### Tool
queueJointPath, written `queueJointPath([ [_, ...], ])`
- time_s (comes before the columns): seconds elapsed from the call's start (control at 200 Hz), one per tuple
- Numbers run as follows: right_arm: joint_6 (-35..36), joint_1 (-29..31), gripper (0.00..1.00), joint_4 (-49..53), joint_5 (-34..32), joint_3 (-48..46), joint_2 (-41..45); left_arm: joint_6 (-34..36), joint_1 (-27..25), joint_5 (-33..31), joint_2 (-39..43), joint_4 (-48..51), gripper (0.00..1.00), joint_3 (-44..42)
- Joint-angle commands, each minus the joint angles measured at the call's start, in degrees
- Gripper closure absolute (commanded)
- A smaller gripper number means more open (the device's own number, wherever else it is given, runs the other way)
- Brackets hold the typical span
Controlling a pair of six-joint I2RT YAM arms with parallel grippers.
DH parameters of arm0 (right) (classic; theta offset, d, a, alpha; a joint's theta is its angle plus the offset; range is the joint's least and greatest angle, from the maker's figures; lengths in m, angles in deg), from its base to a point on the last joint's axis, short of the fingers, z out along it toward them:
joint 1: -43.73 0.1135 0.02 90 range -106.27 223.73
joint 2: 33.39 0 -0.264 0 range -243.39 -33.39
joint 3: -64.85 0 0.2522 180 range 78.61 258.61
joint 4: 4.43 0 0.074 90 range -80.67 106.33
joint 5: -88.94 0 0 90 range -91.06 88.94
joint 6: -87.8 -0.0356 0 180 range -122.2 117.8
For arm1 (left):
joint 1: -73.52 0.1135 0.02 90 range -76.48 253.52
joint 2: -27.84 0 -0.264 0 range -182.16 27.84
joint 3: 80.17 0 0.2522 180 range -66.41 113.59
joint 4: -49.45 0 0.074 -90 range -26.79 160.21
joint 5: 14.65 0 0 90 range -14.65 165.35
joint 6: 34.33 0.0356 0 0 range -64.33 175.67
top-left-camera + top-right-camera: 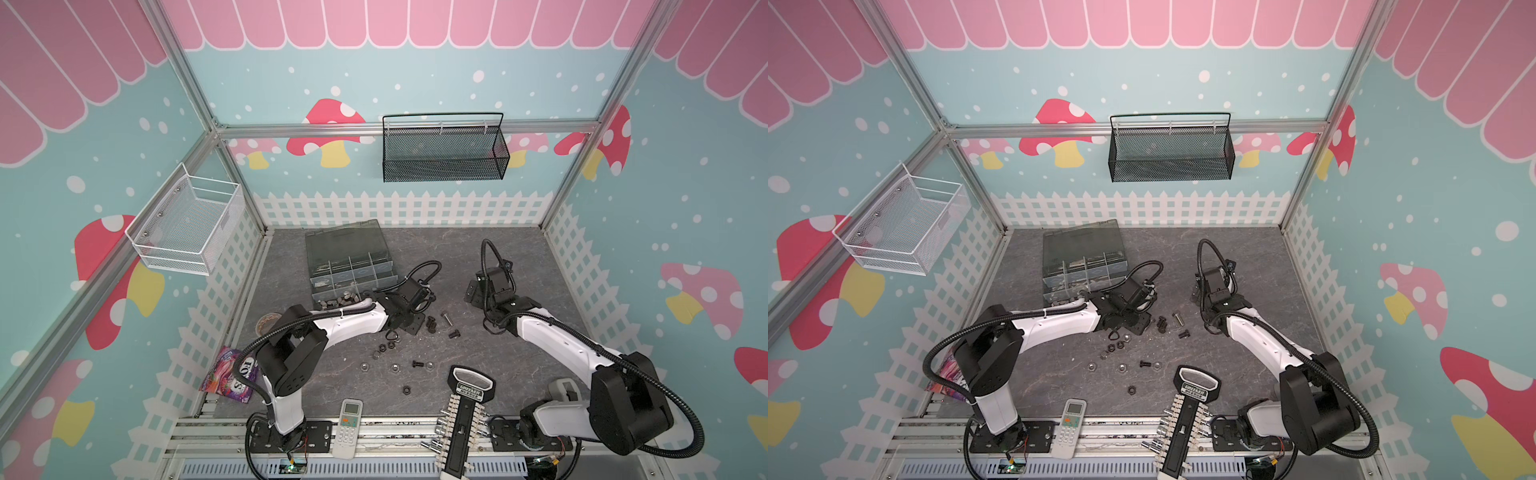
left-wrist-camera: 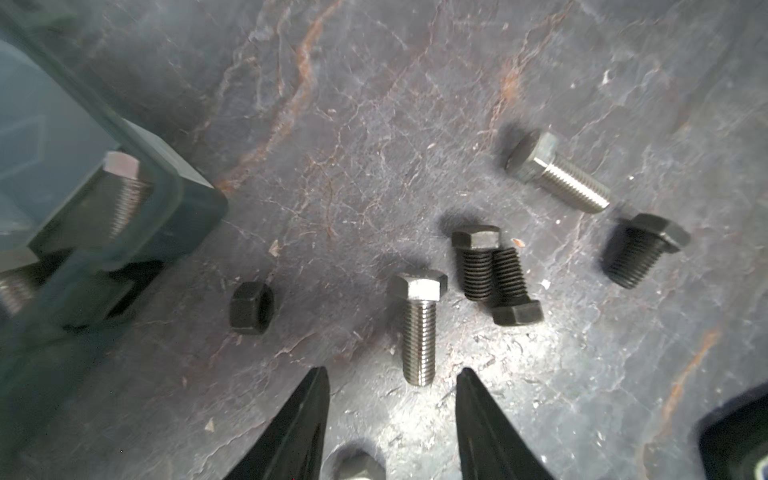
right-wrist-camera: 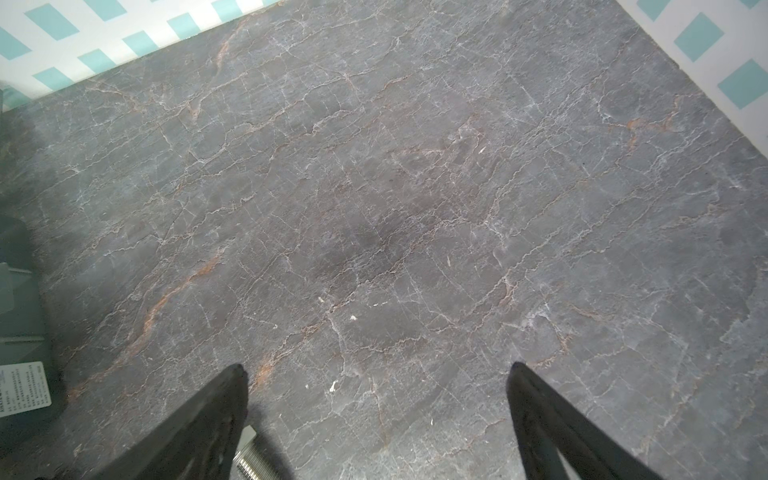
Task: Sort the screws and nuts into containers
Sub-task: 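Move the left gripper down onto a third silver bolt, then close the left gripper on the silver bolt and lift it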
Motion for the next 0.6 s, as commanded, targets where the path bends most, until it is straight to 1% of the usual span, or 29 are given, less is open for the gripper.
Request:
queueJointPath([
  [0.0, -1.35, 0.35, 0.02, 0.43, -0.82, -0.68, 1.28, -0.61, -0.57, -0.78, -2.00, 0.12, 0.50, 0.16],
  [0.165, -1.43, 0.29, 0.02, 0.40, -1.00, -0.81, 1.30, -0.51, -0.84, -0.89, -4.17, 0.16, 0.50, 0.63],
  [0.28, -1.50, 0.30, 0.02, 0.46, -1.02, -0.93, 1.31, -0.60, -0.84, -1.01, -5.24, 0.12, 0.53, 0.81],
  [0.49, -1.70, 0.32, 0.02, 0.53, -1.08, -1.08, 1.45, -0.01, -0.83, -1.98, -7.09, 0.53, 0.61, 2.24],
  [0.595, -1.72, 0.32, 0.02, 0.55, -1.06, -1.08, 1.54, 0.10, -0.84, -2.10, -7.97, 0.91, 0.62, 3.03],
])
